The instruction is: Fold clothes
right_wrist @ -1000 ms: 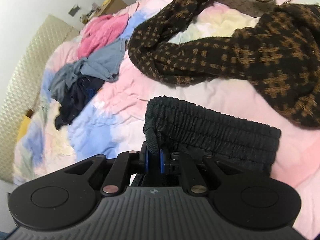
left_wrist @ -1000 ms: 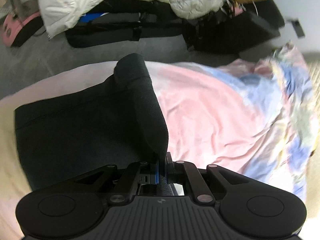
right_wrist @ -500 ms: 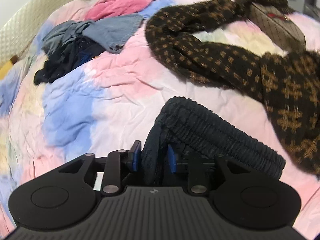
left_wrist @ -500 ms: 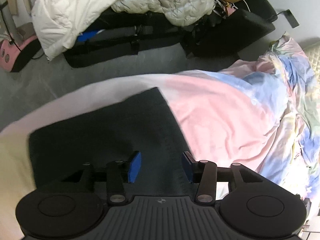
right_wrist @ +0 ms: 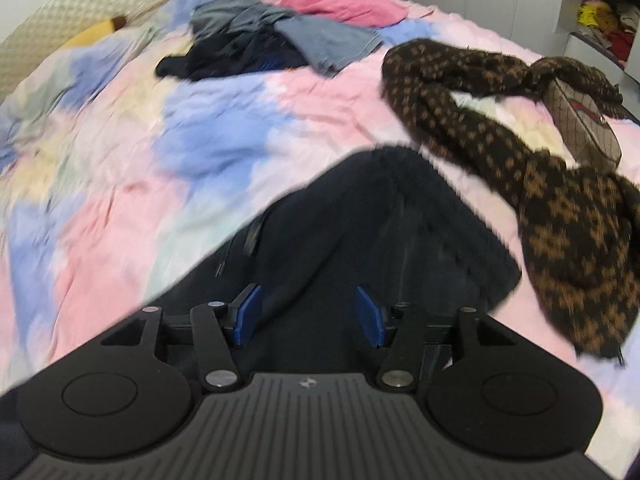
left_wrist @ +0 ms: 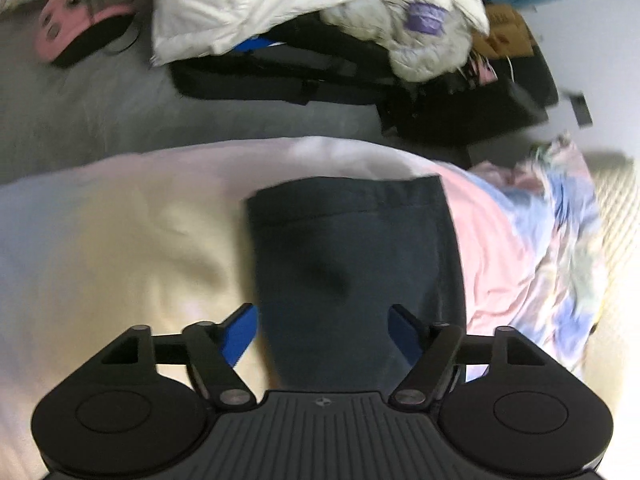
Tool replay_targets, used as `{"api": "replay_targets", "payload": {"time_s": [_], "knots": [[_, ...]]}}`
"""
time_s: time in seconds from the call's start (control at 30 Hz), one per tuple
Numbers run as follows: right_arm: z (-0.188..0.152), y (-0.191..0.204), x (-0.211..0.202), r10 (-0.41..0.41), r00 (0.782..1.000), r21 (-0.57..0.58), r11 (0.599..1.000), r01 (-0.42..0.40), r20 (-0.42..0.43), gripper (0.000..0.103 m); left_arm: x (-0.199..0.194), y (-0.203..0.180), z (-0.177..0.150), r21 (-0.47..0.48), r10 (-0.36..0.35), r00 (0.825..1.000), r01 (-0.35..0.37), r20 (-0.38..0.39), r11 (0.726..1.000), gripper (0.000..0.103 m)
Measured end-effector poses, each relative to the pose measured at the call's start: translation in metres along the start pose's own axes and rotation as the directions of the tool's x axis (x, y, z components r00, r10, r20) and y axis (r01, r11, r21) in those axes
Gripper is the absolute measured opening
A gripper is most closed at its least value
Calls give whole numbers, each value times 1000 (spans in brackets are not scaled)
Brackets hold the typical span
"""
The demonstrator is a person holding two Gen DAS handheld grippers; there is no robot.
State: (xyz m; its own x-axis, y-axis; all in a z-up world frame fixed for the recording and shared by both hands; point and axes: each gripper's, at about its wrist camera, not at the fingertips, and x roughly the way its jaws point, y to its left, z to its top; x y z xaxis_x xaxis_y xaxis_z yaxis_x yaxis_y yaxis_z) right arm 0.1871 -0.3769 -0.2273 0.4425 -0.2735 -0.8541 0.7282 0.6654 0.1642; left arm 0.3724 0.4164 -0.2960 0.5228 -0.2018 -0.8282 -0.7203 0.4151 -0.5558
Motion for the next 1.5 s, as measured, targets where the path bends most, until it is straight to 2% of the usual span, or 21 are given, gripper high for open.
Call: {"api": "replay_targets", "payload": {"time_s": [0.1, 0.17, 0.23, 0.4, 0.5, 0.67, 0.73, 0.8, 0.9, 1.0, 1.07, 1.2, 1.3, 1.5], "knots": [[-22, 8, -20, 12, 1000, -14, 1000, -12, -24, 62, 7, 27, 6, -40, -27, 999, 26, -18, 999, 77], [-34, 13, -35, 12, 999, -21, 1000, -13, -30, 75, 17, 38, 8, -49, -45, 998, 43, -40, 998, 77], [-45, 18, -49, 6, 1000, -23, 1000, -6, -27, 81, 25, 43, 8, -50, -64, 996, 62, -57, 997, 76], [-71, 27, -84, 2, 999, -26, 1000, -3, -37, 82, 52, 50, 12, -88, -136, 989, 131, -61, 988, 73], [-84, 32, -103, -15, 999, -46, 999, 13, -36, 83, 63, 50, 15, -95, -169, 984, 163, -55, 982, 61], [-100, 35, -124, -26, 999, -60, 998, 24, -29, 83, 65, 39, 16, -9, -170, 984, 170, -45, 985, 43], [-105, 35, -129, -22, 999, -60, 998, 20, -28, 83, 58, 32, 14, 40, -167, 986, 168, -30, 985, 30], [-109, 35, -131, -14, 1000, -56, 998, 12, -26, 83, 52, 25, 14, 79, -164, 986, 165, -17, 983, 25], [-115, 30, -133, 16, 1000, -40, 999, -17, -23, 83, 32, 11, 10, 135, -197, 980, 195, 1, 972, 18], [-121, 22, -130, 48, 998, -23, 999, -49, -31, 83, 13, -22, 5, 262, -230, 973, 216, 22, 940, 17], [-125, 14, -124, 72, 997, -6, 997, -72, -40, 83, -2, -46, -4, 357, -250, 968, 221, 35, 908, 16], [-129, -9, -108, 112, 991, 19, 994, -111, -66, 83, -28, -96, -32, 481, -300, 953, 242, 46, 843, 16], [-127, -29, -92, 134, 987, 26, 991, -132, -90, 83, -46, -135, -65, 586, -327, 943, 231, 61, 777, 16], [-106, -65, -59, 194, 976, 35, 981, -191, -102, 83, -83, -208, -161, 764, -362, 929, 177, 79, 621, 16]]}}
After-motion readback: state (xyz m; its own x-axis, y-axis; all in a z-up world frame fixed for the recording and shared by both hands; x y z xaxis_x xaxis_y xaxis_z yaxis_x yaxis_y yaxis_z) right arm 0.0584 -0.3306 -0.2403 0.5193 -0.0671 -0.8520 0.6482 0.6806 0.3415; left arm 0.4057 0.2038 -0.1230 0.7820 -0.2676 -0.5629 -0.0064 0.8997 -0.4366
